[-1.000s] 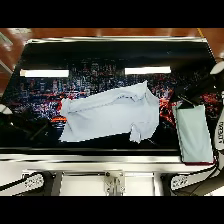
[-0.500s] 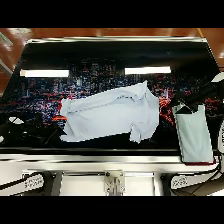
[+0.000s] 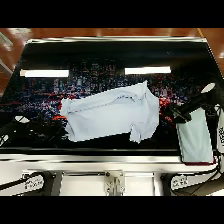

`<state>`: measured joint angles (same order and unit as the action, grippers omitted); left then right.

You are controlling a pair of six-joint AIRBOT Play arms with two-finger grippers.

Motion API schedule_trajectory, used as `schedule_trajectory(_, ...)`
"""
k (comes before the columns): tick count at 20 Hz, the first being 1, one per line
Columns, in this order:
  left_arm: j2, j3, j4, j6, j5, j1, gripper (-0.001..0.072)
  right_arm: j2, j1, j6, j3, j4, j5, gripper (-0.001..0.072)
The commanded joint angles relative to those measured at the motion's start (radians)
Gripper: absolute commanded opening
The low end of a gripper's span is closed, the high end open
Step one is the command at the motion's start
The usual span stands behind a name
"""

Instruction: Fold the shirts.

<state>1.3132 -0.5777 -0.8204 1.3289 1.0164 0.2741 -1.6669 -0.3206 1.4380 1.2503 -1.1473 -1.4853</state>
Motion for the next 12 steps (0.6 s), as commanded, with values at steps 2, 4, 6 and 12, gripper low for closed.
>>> schedule_trajectory(2,-0.117,-0.004,0.006,-0.009,0.031,0.035,0.0042,-0.027,0.076,-0.03,-0.097,0.033,0.126,0.0639)
schedule_trajectory(4,-0.174,-0.004,0.01,-0.008,0.035,0.038,0.0042,-0.066,0.101,-0.029,-0.097,0.035,0.139,0.0639)
schedule_trajectory(6,-0.208,-0.006,0.035,-0.008,0.041,0.037,0.0042,-0.099,0.126,-0.029,-0.097,0.049,0.157,0.0543)
schedule_trajectory(12,-0.296,-0.161,0.034,-0.009,0.041,0.037,0.0039,0.031,0.15,-0.107,-0.016,0.044,0.181,0.0061)
